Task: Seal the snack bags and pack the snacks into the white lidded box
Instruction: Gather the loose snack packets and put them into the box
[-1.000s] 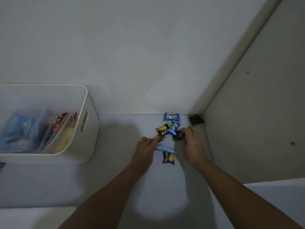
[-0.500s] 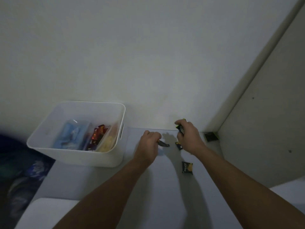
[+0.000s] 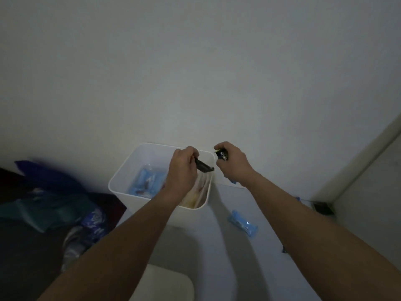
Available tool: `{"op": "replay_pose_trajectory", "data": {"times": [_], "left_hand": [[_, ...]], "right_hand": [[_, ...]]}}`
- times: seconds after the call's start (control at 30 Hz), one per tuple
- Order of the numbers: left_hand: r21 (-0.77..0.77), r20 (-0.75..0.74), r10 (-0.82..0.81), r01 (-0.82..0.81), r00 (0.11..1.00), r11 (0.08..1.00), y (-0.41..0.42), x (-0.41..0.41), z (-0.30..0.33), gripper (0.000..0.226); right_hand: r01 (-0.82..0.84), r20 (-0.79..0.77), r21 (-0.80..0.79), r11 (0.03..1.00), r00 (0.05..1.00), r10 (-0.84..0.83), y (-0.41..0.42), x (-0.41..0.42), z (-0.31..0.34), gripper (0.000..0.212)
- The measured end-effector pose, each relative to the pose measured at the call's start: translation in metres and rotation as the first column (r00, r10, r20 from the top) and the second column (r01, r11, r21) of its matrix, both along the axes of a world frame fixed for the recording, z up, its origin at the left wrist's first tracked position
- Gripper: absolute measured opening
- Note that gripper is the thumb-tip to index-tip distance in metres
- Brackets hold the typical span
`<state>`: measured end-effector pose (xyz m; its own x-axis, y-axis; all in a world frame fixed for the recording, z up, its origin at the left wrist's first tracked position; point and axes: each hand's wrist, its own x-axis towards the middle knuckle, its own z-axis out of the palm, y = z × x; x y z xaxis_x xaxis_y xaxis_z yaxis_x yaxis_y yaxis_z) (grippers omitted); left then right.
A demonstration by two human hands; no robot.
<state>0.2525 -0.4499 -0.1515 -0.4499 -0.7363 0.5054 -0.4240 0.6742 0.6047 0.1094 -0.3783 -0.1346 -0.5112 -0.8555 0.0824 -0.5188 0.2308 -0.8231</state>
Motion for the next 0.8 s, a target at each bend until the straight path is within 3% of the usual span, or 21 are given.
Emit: {"op": "replay_pose_trajectory", "data": {"times": [0.17, 0.3, 0.37, 0.5, 0.7, 0.8], "left_hand": [[0.126, 0.057, 0.132, -0.138, 0.990, 0.982, -0.037, 0.032, -0.013, 0.019], [0.271, 0.066, 0.087, -0.102, 0.994, 0.957, -0.055, 0.047, -0.038, 0.021], [0.437, 0.107, 0.005, -0.052, 0.994, 0.898, -0.057, 0.051, -0.045, 0.031], [0.697, 0.116, -0.046, -0.048, 0.992, 0.716, -0.066, 0.055, -0.053, 0.050], [0.595, 0.064, 0.029, -0.061, 0.998, 0.801, -0.063, 0.039, -0.044, 0.042], [0.411, 0.056, -0.053, 0.025, 0.997, 0.911, -0.042, 0.014, -0.037, 0.040]], "right_hand": [[-0.026, 0.124, 0.071, 0.997, 0.992, 0.017, -0.053, 0.041, -0.011, 0.044], [-0.041, 0.222, 0.147, 0.988, 0.975, 0.007, -0.083, 0.057, -0.030, 0.043], [-0.068, 0.267, 0.187, 0.980, 0.964, 0.016, -0.091, 0.061, -0.036, 0.048], [-0.032, 0.181, 0.259, 0.965, 0.983, -0.016, -0.099, 0.053, -0.040, 0.049], [0.109, 0.257, 0.166, 0.980, 0.955, -0.149, -0.079, 0.018, -0.035, 0.031], [0.147, 0.272, 0.190, 0.971, 0.942, -0.196, -0.046, -0.007, -0.034, 0.024]]}}
